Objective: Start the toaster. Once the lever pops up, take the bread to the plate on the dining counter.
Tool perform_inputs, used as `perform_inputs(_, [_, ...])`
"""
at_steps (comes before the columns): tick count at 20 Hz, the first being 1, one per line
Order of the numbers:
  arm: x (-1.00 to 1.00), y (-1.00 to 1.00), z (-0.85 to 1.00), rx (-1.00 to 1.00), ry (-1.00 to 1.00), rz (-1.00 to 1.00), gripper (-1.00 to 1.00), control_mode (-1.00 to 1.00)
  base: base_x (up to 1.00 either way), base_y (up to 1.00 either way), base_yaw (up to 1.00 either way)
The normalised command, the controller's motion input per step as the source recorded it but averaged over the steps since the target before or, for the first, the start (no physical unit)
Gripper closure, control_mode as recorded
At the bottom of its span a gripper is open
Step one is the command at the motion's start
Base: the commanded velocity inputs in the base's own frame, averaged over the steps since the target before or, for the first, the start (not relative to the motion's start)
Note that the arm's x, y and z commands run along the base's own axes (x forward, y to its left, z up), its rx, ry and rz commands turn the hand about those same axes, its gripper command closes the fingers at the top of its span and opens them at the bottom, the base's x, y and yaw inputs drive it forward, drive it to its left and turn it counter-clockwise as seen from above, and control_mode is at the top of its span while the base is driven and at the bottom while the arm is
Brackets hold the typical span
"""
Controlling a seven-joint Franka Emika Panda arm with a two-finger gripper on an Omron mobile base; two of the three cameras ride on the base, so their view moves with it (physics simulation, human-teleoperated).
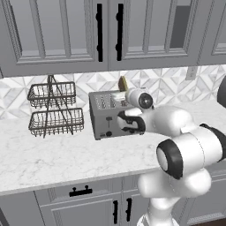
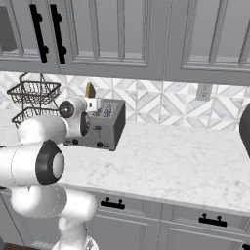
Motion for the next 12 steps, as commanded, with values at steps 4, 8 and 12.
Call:
perform_inputs(4, [-0.79,0.23,0.70,-0.03,0.24,0.04,1.00,-1.00,0.00,0.00,0.00])
perform_inputs(8, [-0.93,0.23,0.76,0.00,0.46,0.03,1.00,-1.00,0.00,0.00,0.00])
perform_inputs(12, [-1.00,0.12,0.71,0.00,0.46,0.05,1.00,-1.00,0.00,0.00,0.00])
